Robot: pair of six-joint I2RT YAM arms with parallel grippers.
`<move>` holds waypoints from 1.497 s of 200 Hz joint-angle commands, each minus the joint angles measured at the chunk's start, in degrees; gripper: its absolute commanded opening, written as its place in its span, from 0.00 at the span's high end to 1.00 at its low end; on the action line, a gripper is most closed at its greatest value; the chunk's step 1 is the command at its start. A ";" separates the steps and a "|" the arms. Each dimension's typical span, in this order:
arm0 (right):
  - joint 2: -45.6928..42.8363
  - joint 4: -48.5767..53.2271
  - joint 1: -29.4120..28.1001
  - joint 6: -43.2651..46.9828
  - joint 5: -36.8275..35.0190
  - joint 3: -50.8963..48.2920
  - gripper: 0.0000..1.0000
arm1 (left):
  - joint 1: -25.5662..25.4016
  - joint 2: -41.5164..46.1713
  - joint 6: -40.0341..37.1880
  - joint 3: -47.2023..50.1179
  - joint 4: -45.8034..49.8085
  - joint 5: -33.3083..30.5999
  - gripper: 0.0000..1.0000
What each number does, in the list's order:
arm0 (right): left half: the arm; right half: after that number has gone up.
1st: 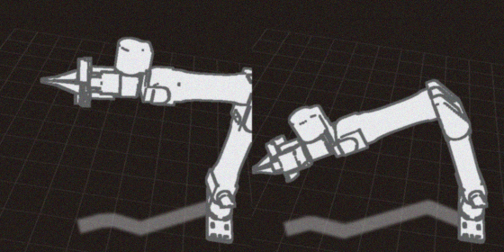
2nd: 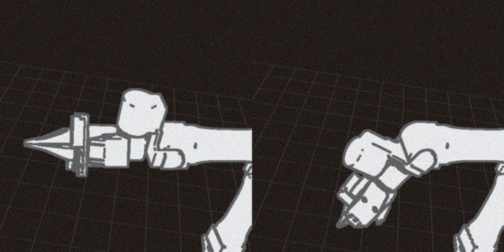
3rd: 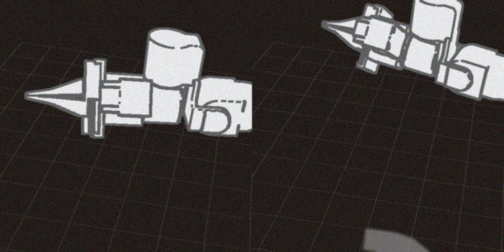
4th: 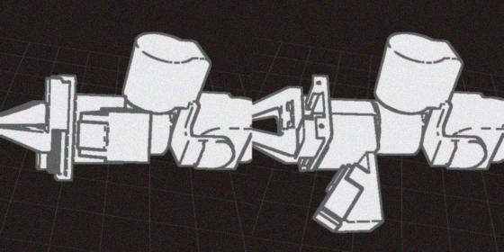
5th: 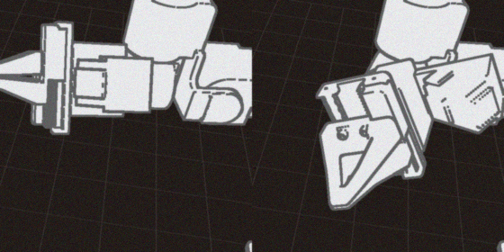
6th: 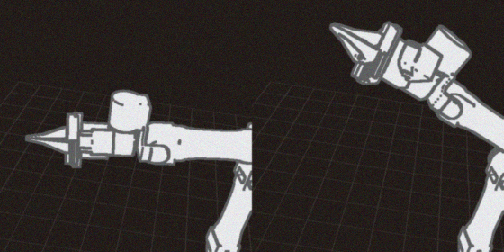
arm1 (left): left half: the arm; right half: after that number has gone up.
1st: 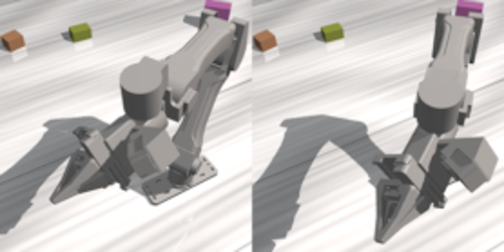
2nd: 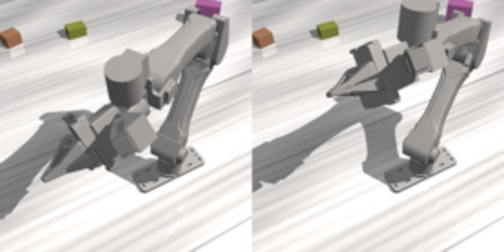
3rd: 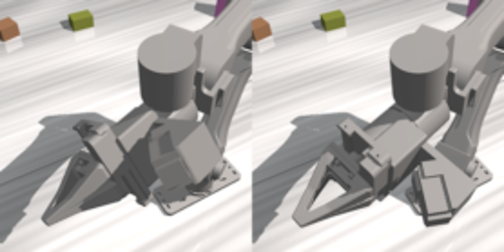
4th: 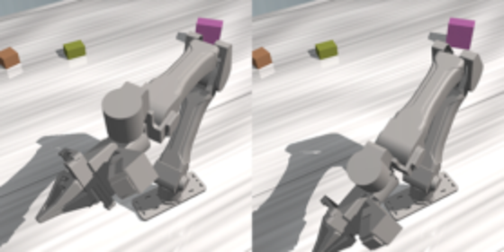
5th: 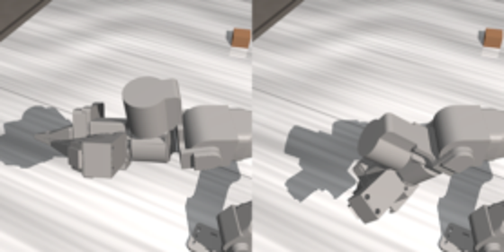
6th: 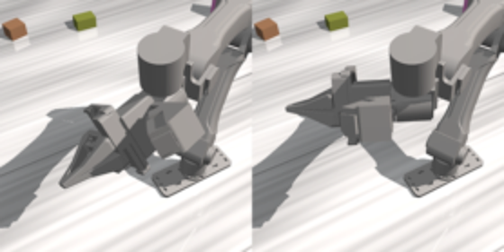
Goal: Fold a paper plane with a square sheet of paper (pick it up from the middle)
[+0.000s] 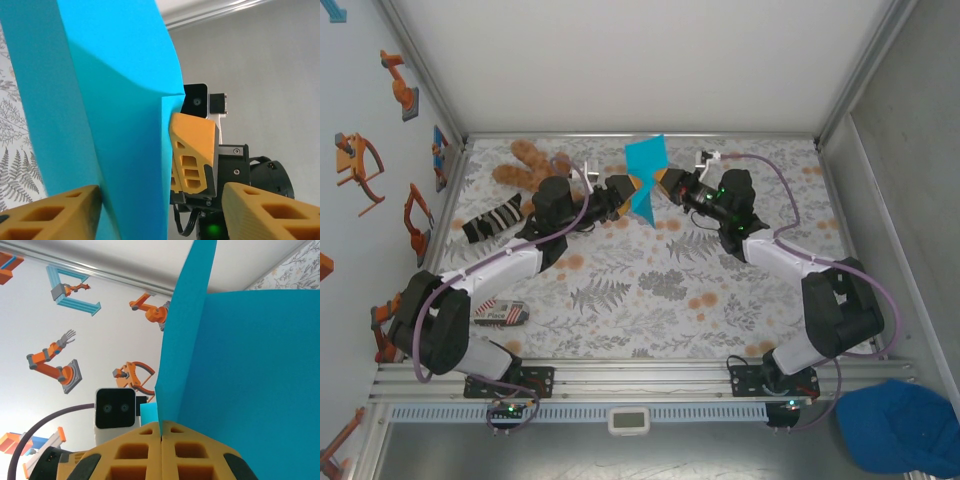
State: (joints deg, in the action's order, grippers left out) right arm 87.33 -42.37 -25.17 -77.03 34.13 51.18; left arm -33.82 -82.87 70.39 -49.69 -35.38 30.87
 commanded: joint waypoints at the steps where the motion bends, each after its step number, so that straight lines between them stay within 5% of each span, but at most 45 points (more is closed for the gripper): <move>1: -1.81 -3.59 0.59 -1.50 1.42 -0.20 1.00 | -0.55 0.13 0.54 -1.66 -1.38 -0.11 0.45; 100: -1.42 -3.78 1.17 -1.92 2.61 -0.89 1.00 | 0.13 0.59 -1.90 -3.46 2.85 0.24 0.84; 145: -1.45 -0.95 3.90 0.56 0.92 -3.81 0.43 | 0.69 1.06 -7.99 -4.89 12.61 -0.73 0.94; 177: -4.30 18.42 5.61 11.82 -3.56 -3.25 0.33 | 0.74 2.53 -19.44 -7.24 30.39 -6.08 0.95; 200: -9.35 42.35 5.55 25.25 -15.13 1.58 0.29 | 0.20 2.67 -30.77 -11.79 47.42 -14.71 0.95; 225: -13.66 56.43 5.52 32.90 -27.31 4.72 0.29 | -2.18 0.69 -42.04 -17.93 63.78 -27.33 0.95; 299: -17.66 65.21 5.56 33.12 -44.89 3.16 0.32 | -11.35 -14.02 -50.37 -33.09 84.88 -65.49 0.95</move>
State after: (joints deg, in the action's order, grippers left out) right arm 71.77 18.17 -19.68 -43.97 -0.21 56.10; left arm -42.65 -91.79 23.68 -78.98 38.39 -17.87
